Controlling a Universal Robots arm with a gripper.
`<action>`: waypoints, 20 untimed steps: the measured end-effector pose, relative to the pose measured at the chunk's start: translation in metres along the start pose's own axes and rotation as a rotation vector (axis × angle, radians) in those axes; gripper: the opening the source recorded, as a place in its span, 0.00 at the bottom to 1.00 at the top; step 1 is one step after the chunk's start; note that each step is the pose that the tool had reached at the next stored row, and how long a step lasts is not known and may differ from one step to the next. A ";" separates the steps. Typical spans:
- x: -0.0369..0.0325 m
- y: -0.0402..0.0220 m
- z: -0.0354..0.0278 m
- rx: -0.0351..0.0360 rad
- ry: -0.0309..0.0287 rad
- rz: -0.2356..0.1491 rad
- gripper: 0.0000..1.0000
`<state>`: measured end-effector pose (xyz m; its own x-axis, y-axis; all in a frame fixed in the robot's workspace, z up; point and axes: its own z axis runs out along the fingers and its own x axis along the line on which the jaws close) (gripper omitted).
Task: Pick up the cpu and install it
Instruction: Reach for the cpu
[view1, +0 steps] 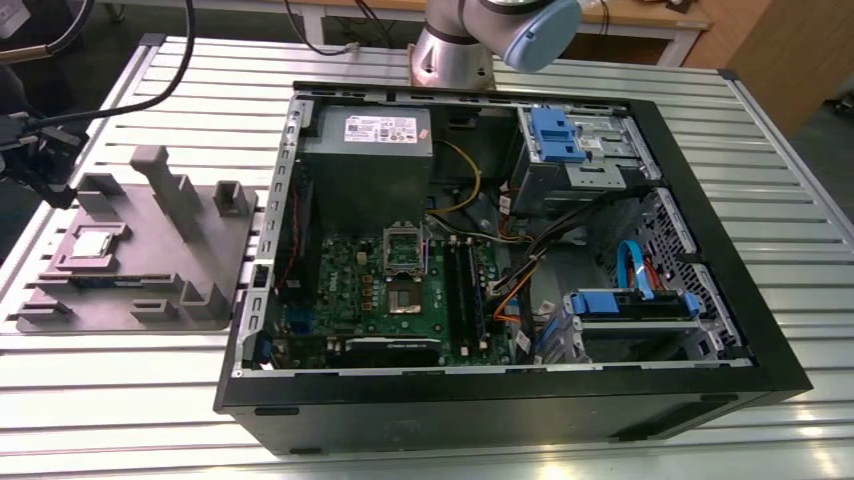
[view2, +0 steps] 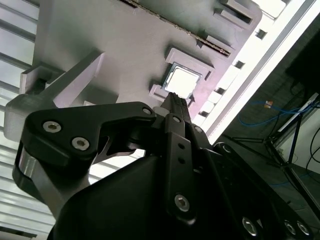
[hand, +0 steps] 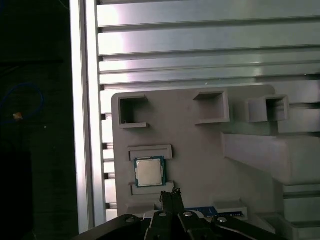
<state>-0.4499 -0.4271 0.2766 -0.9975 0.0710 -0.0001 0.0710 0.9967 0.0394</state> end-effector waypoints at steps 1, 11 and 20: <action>0.0000 0.0000 0.0000 0.0000 0.0000 0.000 0.10; 0.0024 -0.0005 0.0075 -0.0001 -0.0002 0.000 0.10; 0.0057 -0.0017 0.0171 -0.0002 -0.0003 0.000 0.10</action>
<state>-0.4557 -0.4277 0.2594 -0.9975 0.0709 -0.0004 0.0709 0.9967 0.0396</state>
